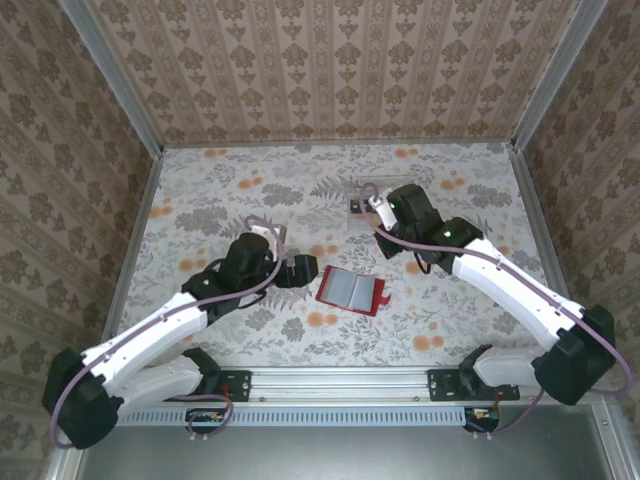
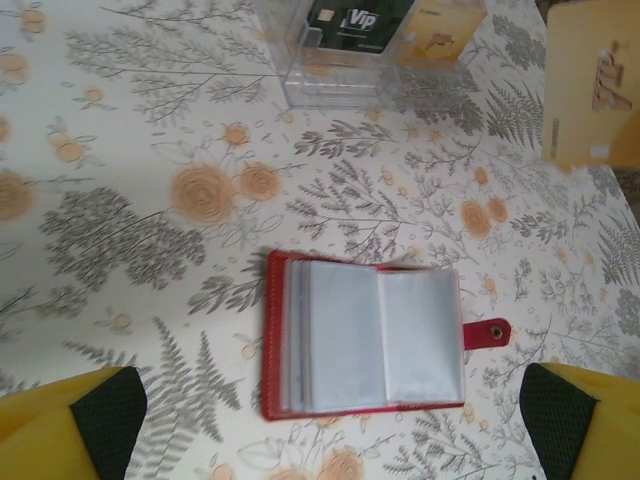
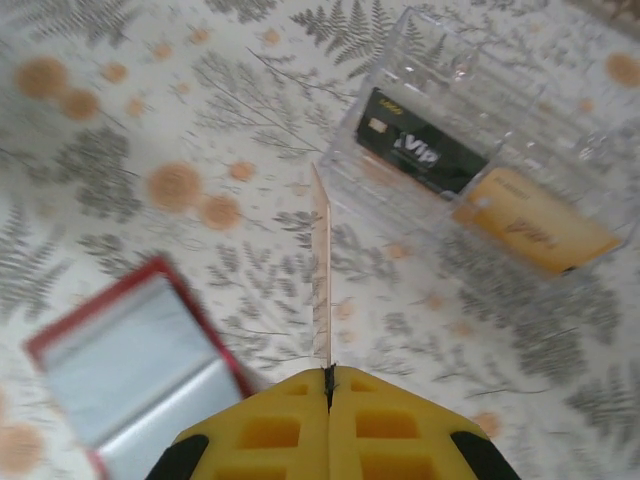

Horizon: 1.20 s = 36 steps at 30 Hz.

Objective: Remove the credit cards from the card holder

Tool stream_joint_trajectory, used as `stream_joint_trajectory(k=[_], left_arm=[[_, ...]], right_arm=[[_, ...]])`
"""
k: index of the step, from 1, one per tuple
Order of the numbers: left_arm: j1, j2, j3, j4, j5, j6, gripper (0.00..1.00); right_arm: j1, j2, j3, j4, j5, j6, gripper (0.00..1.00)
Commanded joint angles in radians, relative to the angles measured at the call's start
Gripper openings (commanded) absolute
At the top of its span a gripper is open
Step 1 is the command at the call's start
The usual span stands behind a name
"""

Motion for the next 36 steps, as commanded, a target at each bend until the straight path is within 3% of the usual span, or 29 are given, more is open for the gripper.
stream_joint_trajectory(k=[1, 10, 18, 25, 36], left_arm=[[0.012, -0.088, -0.056, -0.052, -0.044, 0.019, 1.0], [0.015, -0.244, -0.126, -0.082, -0.068, 0.006, 1.0], [0.016, -0.314, -0.142, -0.104, -0.085, -0.004, 1.0], [0.016, -0.347, -0.15, -0.13, -0.113, -0.006, 1.0], [0.018, -0.343, -0.151, -0.148, -0.135, 0.0, 1.0]], right_arm=[[0.004, 0.079, 0.097, -0.078, 0.153, -0.288, 0.0], [-0.008, 0.244, 0.122, 0.022, 0.252, -0.708, 0.0], [-0.077, 0.331, 0.188, 0.033, 0.234, -0.871, 0.0], [-0.14, 0.4, 0.202, 0.091, 0.234, -0.951, 0.0], [-0.184, 0.477, 0.235, 0.107, 0.222, -0.952, 0.0]])
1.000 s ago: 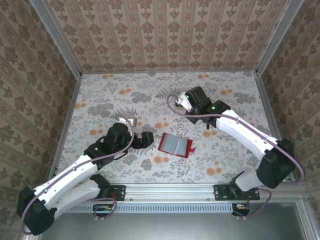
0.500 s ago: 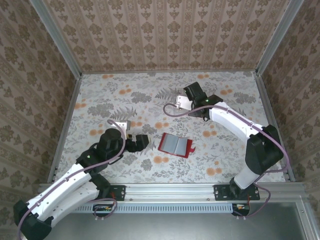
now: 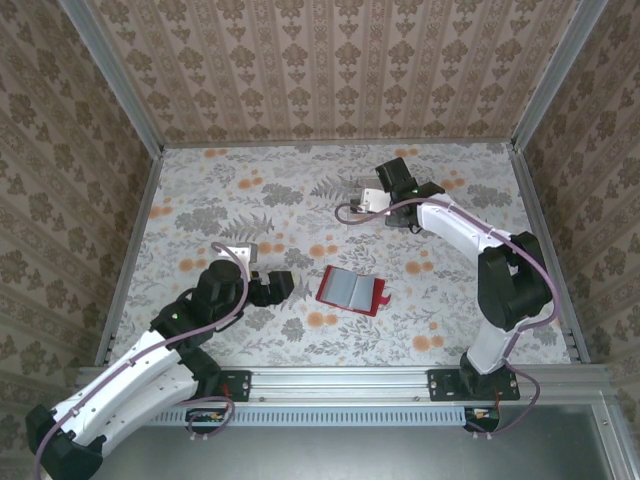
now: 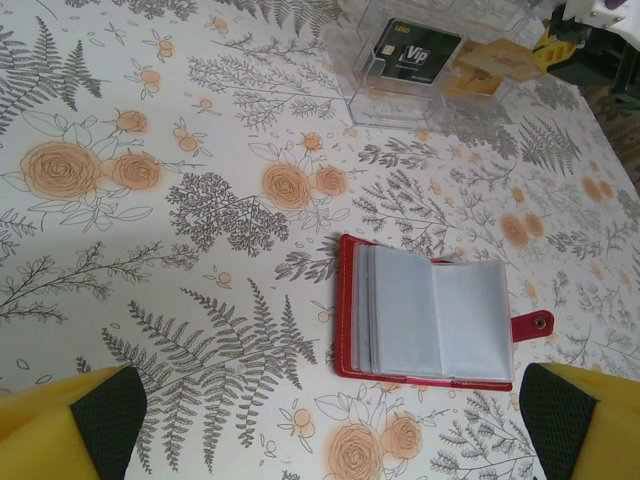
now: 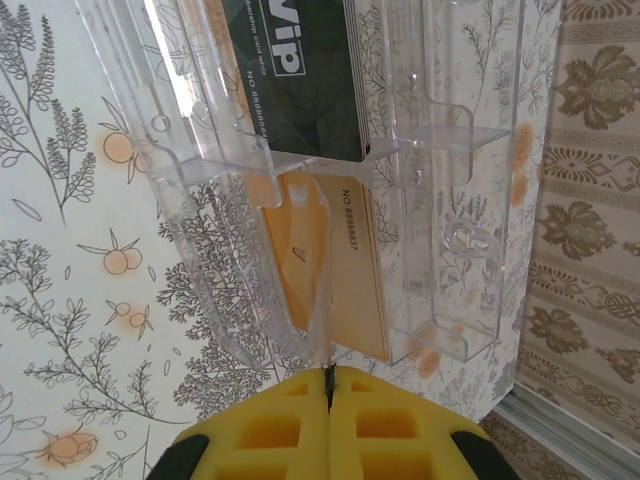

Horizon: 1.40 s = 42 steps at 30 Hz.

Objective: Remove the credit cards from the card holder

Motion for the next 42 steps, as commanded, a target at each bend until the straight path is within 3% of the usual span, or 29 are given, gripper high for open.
stream_joint_trajectory(k=[1, 17, 29, 42], left_arm=[[0.01, -0.008, -0.012, -0.014, -0.023, 0.002, 1.0], [0.029, 0.015, -0.023, 0.007, 0.004, 0.003, 1.0], [0.031, 0.009, -0.028, -0.009, -0.005, 0.003, 1.0], [0.042, 0.014, -0.037, 0.003, 0.01, 0.001, 1.0]], right_arm=[[-0.007, 0.033, 0.044, 0.009, 0.003, -0.018, 0.0], [-0.042, -0.013, -0.032, 0.049, 0.014, -0.042, 0.0], [-0.042, 0.041, 0.008, 0.053, 0.008, -0.025, 0.0], [-0.028, 0.034, -0.022, 0.131, 0.05, -0.122, 0.0]])
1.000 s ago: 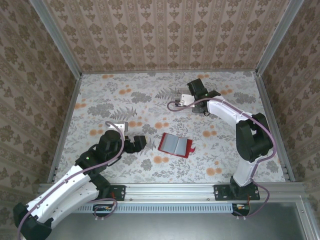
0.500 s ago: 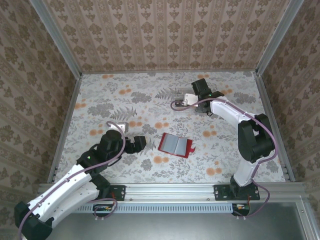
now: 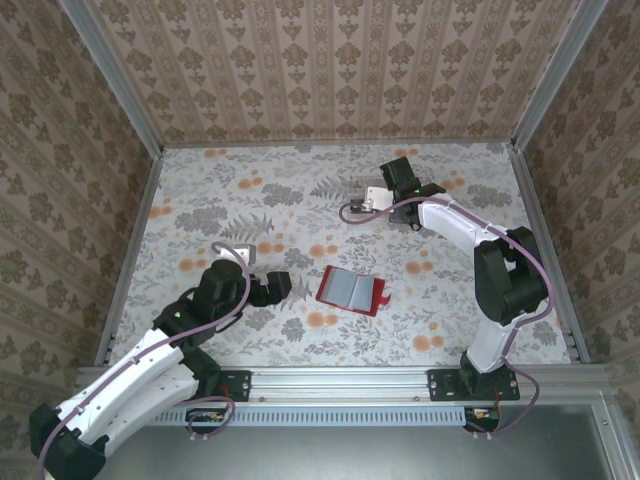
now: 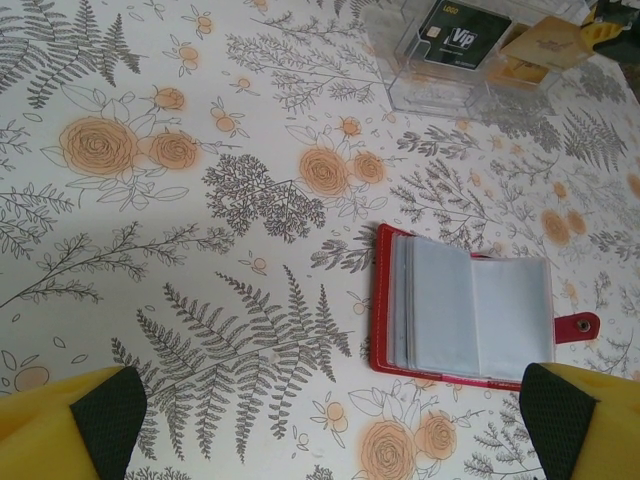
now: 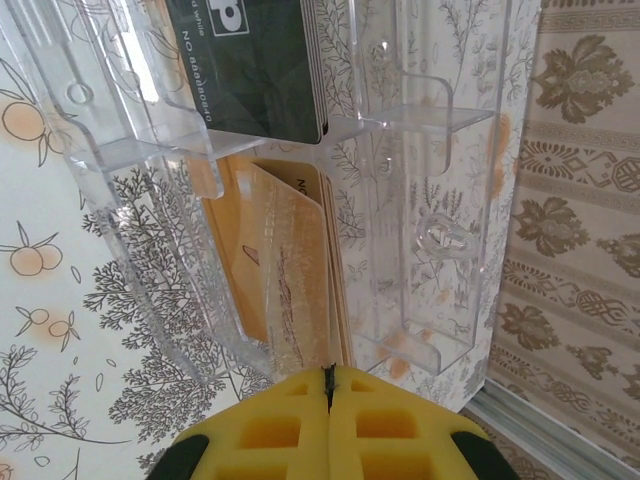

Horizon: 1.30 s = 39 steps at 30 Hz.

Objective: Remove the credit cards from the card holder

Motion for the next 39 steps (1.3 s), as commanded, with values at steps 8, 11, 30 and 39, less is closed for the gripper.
stream_joint_trajectory(k=[8, 11, 30, 39], left_arm=[[0.015, -0.003, -0.018, 0.009, 0.016, -0.003, 1.0], [0.015, -0.003, -0.019, 0.007, 0.016, -0.006, 1.0], [0.037, 0.011, -0.023, 0.022, 0.038, -0.001, 1.0], [0.043, 0.011, -0.028, 0.03, 0.055, -0.002, 1.0]], right_arm=[[0.003, 0.033, 0.0, 0.034, 0.006, -0.043, 0.0], [0.002, 0.052, 0.007, 0.027, 0.003, -0.032, 0.0], [-0.011, 0.022, 0.0, 0.005, -0.019, -0.016, 0.0], [-0.014, -0.053, -0.054, 0.03, -0.031, -0.055, 0.0]])
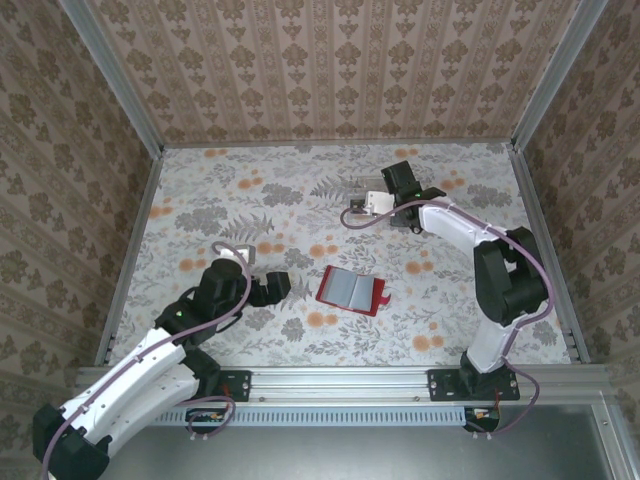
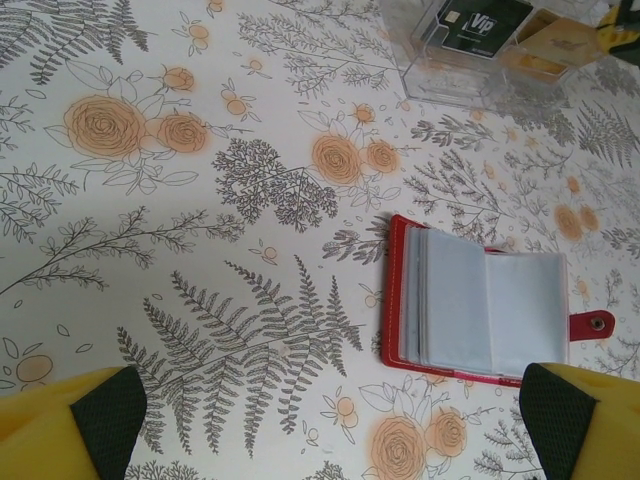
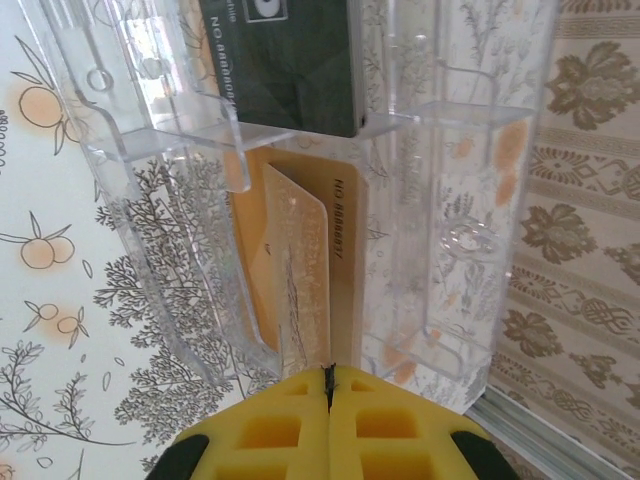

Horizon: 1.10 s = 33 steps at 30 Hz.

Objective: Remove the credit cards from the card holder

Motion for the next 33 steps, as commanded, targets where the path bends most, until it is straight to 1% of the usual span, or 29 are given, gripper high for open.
stream_joint_trajectory(k=[1, 22, 24, 26, 28, 33], left_arm=[[0.006, -0.003, -0.007, 0.019, 0.017, -0.003, 1.0], [0.013, -0.008, -0.013, 0.011, 0.012, -0.005, 1.0], [0.014, -0.008, -0.013, 0.01, 0.013, -0.005, 1.0], [0.015, -0.008, -0.013, 0.01, 0.013, -0.003, 1.0], [0.015, -0.008, -0.013, 0.011, 0.014, -0.004, 1.0], [0.017, -0.007, -0.017, 0.011, 0.015, -0.005, 1.0]], right_arm=[[-0.007, -0.037, -0.009, -0.002, -0.022, -0.026, 0.0], [-0.007, 0.06, 0.017, -0.002, -0.028, -0.026, 0.0], [-0.006, 0.065, 0.02, 0.005, -0.021, -0.016, 0.17], [-0.007, 0.066, 0.026, -0.002, -0.021, -0.016, 0.07], [-0.008, 0.067, 0.034, 0.001, -0.019, -0.009, 0.1], [-0.008, 0.066, 0.033, -0.001, -0.018, -0.007, 0.12]])
